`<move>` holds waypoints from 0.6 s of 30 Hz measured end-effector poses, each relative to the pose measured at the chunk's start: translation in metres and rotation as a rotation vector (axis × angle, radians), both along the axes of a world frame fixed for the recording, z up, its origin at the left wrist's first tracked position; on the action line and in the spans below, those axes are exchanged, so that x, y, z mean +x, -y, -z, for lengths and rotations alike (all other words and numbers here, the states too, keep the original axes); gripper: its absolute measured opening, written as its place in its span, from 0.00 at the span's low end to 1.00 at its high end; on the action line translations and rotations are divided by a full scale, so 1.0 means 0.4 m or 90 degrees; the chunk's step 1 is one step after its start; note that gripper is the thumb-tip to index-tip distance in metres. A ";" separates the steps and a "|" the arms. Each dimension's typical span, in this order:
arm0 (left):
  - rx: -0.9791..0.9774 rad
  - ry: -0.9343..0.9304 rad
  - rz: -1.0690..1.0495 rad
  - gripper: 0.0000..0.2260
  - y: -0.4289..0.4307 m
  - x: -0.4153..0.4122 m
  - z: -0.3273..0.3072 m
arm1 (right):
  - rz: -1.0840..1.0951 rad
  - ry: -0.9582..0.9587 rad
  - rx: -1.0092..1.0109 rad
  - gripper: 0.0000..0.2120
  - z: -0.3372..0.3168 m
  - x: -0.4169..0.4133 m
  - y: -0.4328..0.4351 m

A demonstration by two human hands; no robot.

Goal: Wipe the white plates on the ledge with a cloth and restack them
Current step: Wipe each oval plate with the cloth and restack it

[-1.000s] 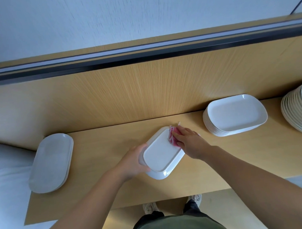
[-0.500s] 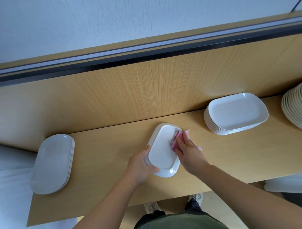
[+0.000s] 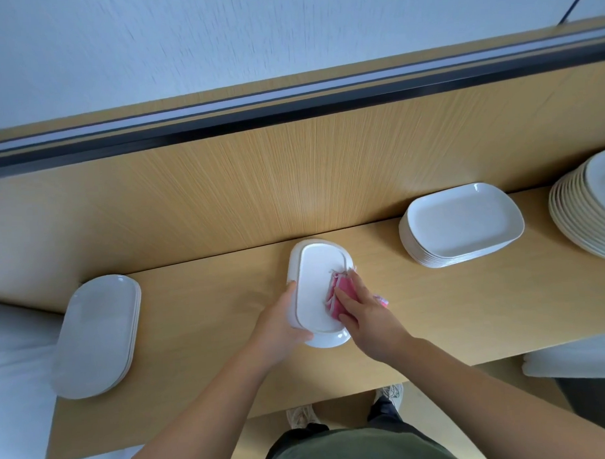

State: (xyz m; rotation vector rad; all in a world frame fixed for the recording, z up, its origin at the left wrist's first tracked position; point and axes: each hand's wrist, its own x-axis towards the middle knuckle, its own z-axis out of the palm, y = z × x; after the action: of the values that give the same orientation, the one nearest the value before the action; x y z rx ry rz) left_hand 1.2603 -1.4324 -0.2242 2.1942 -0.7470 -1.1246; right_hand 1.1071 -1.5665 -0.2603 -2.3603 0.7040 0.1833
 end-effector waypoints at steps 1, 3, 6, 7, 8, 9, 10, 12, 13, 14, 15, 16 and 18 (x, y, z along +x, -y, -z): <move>0.009 -0.010 0.005 0.39 0.000 0.001 0.004 | -0.004 -0.002 0.000 0.24 0.002 -0.003 -0.005; 0.024 -0.032 -0.018 0.45 -0.003 0.003 0.011 | -0.016 0.010 -0.005 0.26 0.000 -0.014 -0.019; 0.031 -0.055 -0.048 0.48 -0.004 0.004 0.012 | -0.051 0.013 -0.015 0.26 0.011 -0.040 -0.039; 0.031 -0.060 -0.048 0.48 -0.004 0.005 0.014 | -0.062 0.020 -0.020 0.26 0.017 -0.049 -0.040; 0.029 -0.061 -0.045 0.49 -0.003 0.006 0.016 | -0.071 0.028 -0.025 0.26 0.019 -0.055 -0.038; 0.027 -0.060 -0.040 0.49 -0.002 0.008 0.018 | -0.085 0.039 -0.039 0.25 0.019 -0.059 -0.033; 0.023 -0.060 -0.035 0.49 -0.001 0.010 0.019 | -0.106 0.055 -0.066 0.24 0.020 -0.060 -0.028; 0.019 -0.061 -0.032 0.49 0.005 0.013 0.021 | -0.157 0.068 -0.127 0.24 0.023 -0.055 -0.019; 0.016 -0.065 -0.035 0.50 0.007 0.015 0.021 | -0.172 0.063 -0.158 0.23 0.023 -0.050 -0.016; 0.015 -0.067 -0.036 0.50 0.009 0.017 0.021 | -0.185 0.051 -0.181 0.21 0.025 -0.047 -0.013; 0.014 -0.069 -0.034 0.50 0.010 0.019 0.021 | -0.199 0.037 -0.190 0.20 0.023 -0.045 -0.007; 0.014 -0.068 -0.029 0.50 0.011 0.023 0.022 | -0.211 0.023 -0.179 0.22 0.022 -0.043 0.001; 0.009 -0.064 -0.019 0.50 0.012 0.027 0.022 | -0.217 0.006 -0.126 0.27 0.025 -0.033 0.031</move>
State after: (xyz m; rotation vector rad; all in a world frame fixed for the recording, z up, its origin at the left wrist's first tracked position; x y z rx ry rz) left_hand 1.2711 -1.4372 -0.2331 2.1368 -0.6631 -1.2182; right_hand 1.0938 -1.5789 -0.2702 -2.6579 0.3214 0.2588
